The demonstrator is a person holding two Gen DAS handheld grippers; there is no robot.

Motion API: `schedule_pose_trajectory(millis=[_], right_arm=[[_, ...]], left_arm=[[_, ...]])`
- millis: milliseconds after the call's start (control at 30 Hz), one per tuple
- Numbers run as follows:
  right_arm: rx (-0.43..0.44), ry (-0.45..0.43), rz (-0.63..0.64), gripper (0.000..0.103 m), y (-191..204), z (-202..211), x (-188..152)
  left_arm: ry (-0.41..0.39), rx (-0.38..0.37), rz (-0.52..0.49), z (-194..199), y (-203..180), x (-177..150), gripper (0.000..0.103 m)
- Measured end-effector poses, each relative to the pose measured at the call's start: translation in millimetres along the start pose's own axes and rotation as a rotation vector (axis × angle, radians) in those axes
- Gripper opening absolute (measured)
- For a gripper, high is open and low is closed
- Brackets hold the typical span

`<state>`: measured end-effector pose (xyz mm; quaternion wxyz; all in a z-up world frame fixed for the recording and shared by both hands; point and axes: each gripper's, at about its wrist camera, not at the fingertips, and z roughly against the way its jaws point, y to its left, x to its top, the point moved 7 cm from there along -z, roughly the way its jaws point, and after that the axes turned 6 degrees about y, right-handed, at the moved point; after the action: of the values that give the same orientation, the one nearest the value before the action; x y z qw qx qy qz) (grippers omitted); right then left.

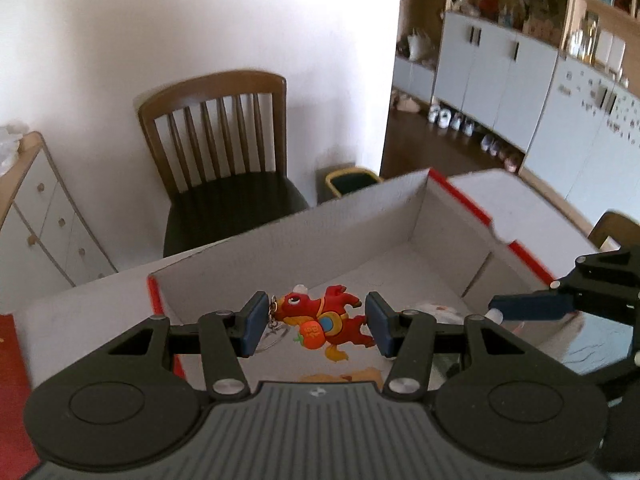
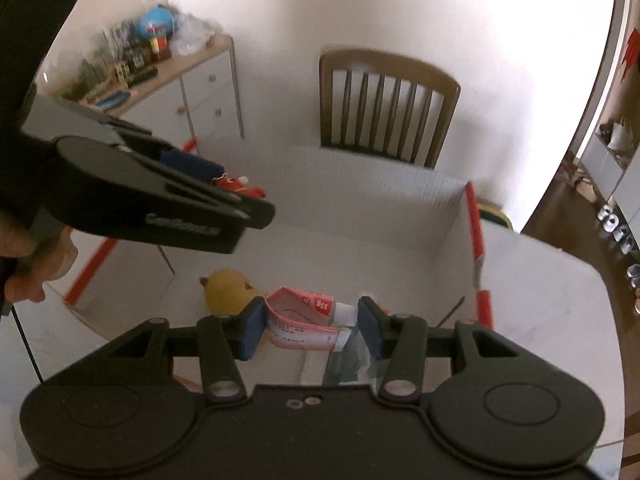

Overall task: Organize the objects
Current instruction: 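Lift both held items and carry them over the red box, then lower both items into the red box and open both grippers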

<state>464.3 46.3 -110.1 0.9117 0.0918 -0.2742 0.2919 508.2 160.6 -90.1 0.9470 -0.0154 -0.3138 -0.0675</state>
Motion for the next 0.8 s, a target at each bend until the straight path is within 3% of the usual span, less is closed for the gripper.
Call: schedule_pose_trajectory(millis=[333,800], right_arm=[[0.002,0.079,-0.062,0.048,-2.3,-31.7,-14.6],[-0.010,0.084,-0.071,0.050,0.6,-31.6,-21.8]], left_arm=[[0.112,-0.024,0.021,-56.4,-0.9,-7.8,0.052],[0.282,-0.033,0.070,-99.8,7.6,-26.3,0.053]])
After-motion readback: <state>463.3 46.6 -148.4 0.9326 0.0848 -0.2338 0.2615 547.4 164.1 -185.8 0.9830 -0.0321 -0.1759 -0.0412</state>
